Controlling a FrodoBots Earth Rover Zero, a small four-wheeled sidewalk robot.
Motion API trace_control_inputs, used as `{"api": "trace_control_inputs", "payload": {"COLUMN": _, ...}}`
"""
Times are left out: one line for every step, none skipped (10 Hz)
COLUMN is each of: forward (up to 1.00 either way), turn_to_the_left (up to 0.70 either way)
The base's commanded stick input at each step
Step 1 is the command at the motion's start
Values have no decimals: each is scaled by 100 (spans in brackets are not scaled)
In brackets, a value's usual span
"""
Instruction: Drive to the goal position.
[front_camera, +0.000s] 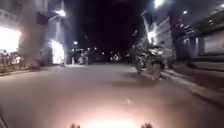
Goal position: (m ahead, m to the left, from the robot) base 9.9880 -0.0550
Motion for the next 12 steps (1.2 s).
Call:
{"api": "trace_control_inputs", "payload": {"forward": 85, "turn_to_the_left": 0}}
{"api": "trace_control_inputs", "payload": {"forward": 85, "turn_to_the_left": -9}}
{"api": "trace_control_inputs", "payload": {"forward": 85, "turn_to_the_left": -30}}
{"api": "trace_control_inputs", "payload": {"forward": 85, "turn_to_the_left": -34}}
{"api": "trace_control_inputs", "payload": {"forward": 85, "turn_to_the_left": -25}}
{"api": "trace_control_inputs", "payload": {"forward": 85, "turn_to_the_left": -10}}
{"api": "trace_control_inputs", "payload": {"forward": 85, "turn_to_the_left": 0}}
{"api": "trace_control_inputs", "payload": {"forward": 85, "turn_to_the_left": 0}}
{"api": "trace_control_inputs", "payload": {"forward": 85, "turn_to_the_left": 0}}
{"api": "trace_control_inputs", "payload": {"forward": 85, "turn_to_the_left": 0}}
{"api": "trace_control_inputs", "payload": {"forward": 85, "turn_to_the_left": 0}}
{"api": "trace_control_inputs", "payload": {"forward": 85, "turn_to_the_left": -6}}
